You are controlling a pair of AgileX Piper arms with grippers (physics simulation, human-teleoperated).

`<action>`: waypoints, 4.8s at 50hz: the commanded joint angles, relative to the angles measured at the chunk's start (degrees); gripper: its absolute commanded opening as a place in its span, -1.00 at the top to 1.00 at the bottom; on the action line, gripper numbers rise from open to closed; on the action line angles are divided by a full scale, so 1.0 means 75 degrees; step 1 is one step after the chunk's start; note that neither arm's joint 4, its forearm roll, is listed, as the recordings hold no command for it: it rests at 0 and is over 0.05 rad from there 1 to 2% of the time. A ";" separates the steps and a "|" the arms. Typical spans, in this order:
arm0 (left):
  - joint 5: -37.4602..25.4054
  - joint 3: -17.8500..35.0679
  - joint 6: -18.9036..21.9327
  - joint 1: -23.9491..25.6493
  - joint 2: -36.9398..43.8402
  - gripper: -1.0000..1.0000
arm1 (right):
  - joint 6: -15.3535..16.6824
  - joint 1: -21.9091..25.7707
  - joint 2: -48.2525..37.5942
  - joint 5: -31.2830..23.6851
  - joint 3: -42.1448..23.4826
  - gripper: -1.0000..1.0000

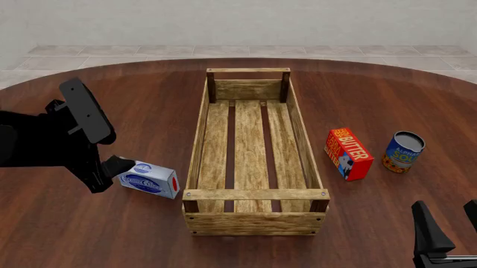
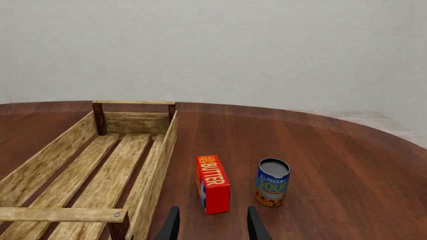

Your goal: Pick up the cream cheese and put it in the tray.

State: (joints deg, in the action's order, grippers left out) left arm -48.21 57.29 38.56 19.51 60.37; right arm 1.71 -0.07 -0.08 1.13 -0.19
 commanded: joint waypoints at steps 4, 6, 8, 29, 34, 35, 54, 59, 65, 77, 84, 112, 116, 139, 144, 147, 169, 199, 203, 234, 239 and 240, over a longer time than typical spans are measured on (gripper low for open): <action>0.0133 -0.0362 0.0283 0.0031 0.0101 -1.00 | -0.0003 -0.0002 0.0000 0.0000 0.0002 -1.00; 0.0132 -0.0393 0.0377 0.0059 0.0132 -1.00 | 0.0001 -0.0001 -0.0003 0.0013 0.0010 -1.00; 0.0203 -0.0456 0.0546 0.0074 0.0153 -1.00 | -0.0004 -0.0001 -0.0002 0.0004 0.0005 -1.00; 0.0252 -0.0339 0.1099 0.0585 0.0515 -1.00 | -0.0001 -0.0003 -0.0001 0.0004 0.0003 -1.00; 0.0079 -0.0781 0.1601 0.0624 0.0432 -1.00 | 0.0001 -0.0003 -0.0001 0.0002 0.0001 -1.00; 0.0101 -0.0859 0.1776 0.0582 0.0430 -1.00 | 0.0002 -0.0002 -0.0001 0.0003 0.0001 -1.00; -0.0245 -0.0206 0.2233 0.0194 0.0920 -1.00 | 0.0000 -0.0004 -0.0001 -0.0001 -0.0002 -1.00; -0.0326 0.0050 0.2363 0.0110 0.1085 -1.00 | 0.0001 -0.0004 -0.0003 0.0011 0.0008 -1.00; 0.0186 -0.0111 0.2886 -0.0247 0.1416 -1.00 | -0.0001 -0.0005 -0.0004 0.0010 0.0007 -1.00; 0.0551 -0.0497 0.2762 0.0006 0.1560 -1.00 | 0.0000 -0.0005 0.0000 -0.0010 -0.0010 -1.00; 0.0980 -0.0593 0.2954 -0.0025 0.1670 -1.00 | -0.0003 -0.0007 -0.0003 -0.0001 -0.0001 -1.00; 0.2177 -0.1492 0.4209 0.0059 0.1363 -1.00 | 0.0001 -0.0006 -0.0002 0.0001 -0.0001 -1.00; 0.2046 -0.1371 0.4185 0.0125 0.1397 -1.00 | 0.0000 -0.0006 -0.0003 0.0000 -0.0001 -1.00; 0.1612 -0.1013 0.3906 0.0612 0.1645 -1.00 | -0.0001 -0.0007 -0.0003 -0.0001 -0.0001 -1.00; 0.1724 -0.1055 0.3987 0.0530 0.1778 -1.00 | 0.0001 -0.0006 -0.0003 0.0001 -0.0001 -1.00; 0.1801 -0.1119 0.4250 0.0358 0.1876 -1.00 | 0.0002 -0.0009 -0.0002 0.0001 -0.0001 -1.00; 0.2370 -0.1114 0.4918 -0.0126 0.2420 -1.00 | 0.0000 -0.0006 -0.0003 0.0000 -0.0001 -1.00; 0.2860 -0.1101 0.4878 -0.0155 0.2932 -1.00 | -0.0003 -0.0007 -0.0003 0.0001 -0.0001 -1.00; 0.2868 -0.0999 0.4871 -0.0208 0.3041 -1.00 | 0.0000 -0.0007 -0.0003 0.0001 -0.0001 -1.00; 0.3827 -0.1304 0.4395 -0.0119 0.3456 -1.00 | 0.0000 -0.0006 -0.0002 0.0001 -0.0001 -1.00; 0.3989 -0.1422 0.4362 -0.0173 0.3529 -1.00 | -0.0001 -0.0006 -0.0003 0.0000 -0.0001 -1.00; 0.4081 -0.1474 0.4367 -0.0183 0.3569 -1.00 | -0.0001 -0.0009 -0.0003 0.0000 -0.0001 -1.00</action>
State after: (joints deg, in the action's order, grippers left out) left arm -20.66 47.83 71.78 18.22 86.32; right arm 1.71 -0.12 -0.10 1.14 -0.20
